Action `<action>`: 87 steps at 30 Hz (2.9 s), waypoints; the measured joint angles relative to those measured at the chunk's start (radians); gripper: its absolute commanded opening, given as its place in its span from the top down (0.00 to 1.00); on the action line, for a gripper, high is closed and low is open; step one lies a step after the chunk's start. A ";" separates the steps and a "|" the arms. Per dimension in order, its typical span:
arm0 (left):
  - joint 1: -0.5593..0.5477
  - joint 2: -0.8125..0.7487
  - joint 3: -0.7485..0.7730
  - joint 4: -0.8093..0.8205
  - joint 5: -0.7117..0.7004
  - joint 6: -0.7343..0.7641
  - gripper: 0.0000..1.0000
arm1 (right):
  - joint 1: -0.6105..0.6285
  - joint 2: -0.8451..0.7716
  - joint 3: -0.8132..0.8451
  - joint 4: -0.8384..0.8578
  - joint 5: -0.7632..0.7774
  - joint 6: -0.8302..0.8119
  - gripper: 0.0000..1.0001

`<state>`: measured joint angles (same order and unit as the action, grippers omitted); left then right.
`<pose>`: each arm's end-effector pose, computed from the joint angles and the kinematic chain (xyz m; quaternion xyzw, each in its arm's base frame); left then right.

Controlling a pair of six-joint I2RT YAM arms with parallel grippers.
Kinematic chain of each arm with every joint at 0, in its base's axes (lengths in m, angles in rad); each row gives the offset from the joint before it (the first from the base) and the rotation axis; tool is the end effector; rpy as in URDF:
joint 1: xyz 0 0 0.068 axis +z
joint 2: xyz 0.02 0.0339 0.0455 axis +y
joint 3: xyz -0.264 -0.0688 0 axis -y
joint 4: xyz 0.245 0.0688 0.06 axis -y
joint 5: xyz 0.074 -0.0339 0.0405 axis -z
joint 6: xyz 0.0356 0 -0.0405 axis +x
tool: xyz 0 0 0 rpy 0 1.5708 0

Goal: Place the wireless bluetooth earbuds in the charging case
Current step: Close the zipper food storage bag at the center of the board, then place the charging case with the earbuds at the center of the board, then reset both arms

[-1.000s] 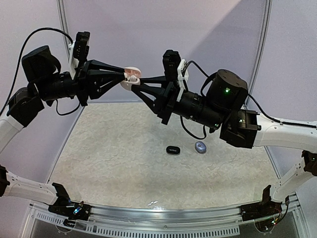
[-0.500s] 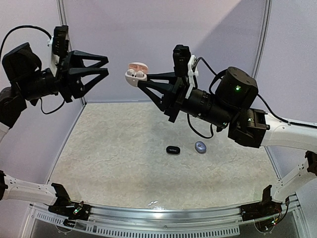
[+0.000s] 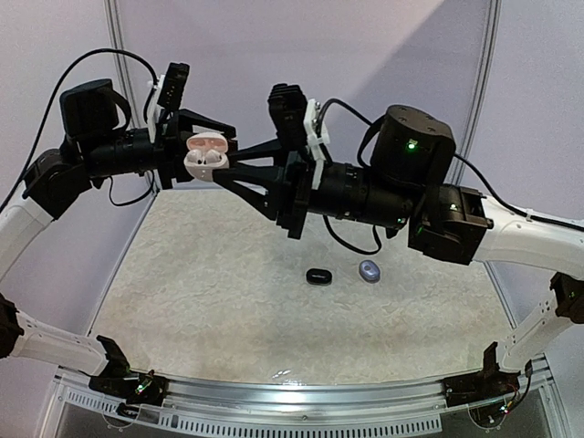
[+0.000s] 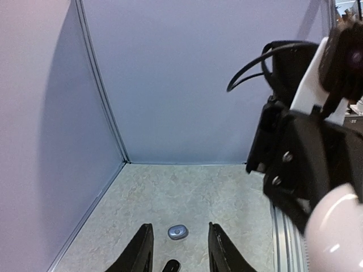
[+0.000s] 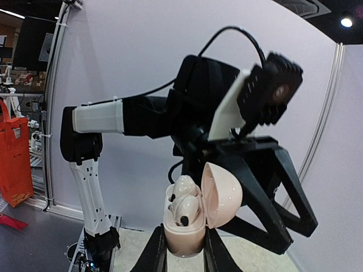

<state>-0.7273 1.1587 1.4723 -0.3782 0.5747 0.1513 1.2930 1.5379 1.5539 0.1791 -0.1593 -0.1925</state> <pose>0.1608 -0.1690 0.4813 0.4730 0.5508 -0.3845 0.5701 0.0940 0.3501 0.4624 -0.4733 0.4246 0.4458 0.6301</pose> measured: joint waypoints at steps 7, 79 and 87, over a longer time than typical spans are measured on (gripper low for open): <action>-0.008 -0.057 0.005 0.019 0.040 0.024 0.71 | -0.006 0.042 0.012 -0.081 0.027 0.031 1.00; 0.594 -0.325 -1.027 0.247 -0.574 -0.302 0.01 | -0.793 -0.142 -0.504 -0.534 0.077 0.840 0.01; 0.778 -0.303 -1.112 0.432 -0.521 -0.302 0.01 | -0.946 -0.269 -0.804 -0.402 0.250 0.738 0.01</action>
<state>0.0505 0.8562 0.3599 0.0540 0.0536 -0.1509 0.3470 1.2686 0.7502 -0.2226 0.0906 0.5453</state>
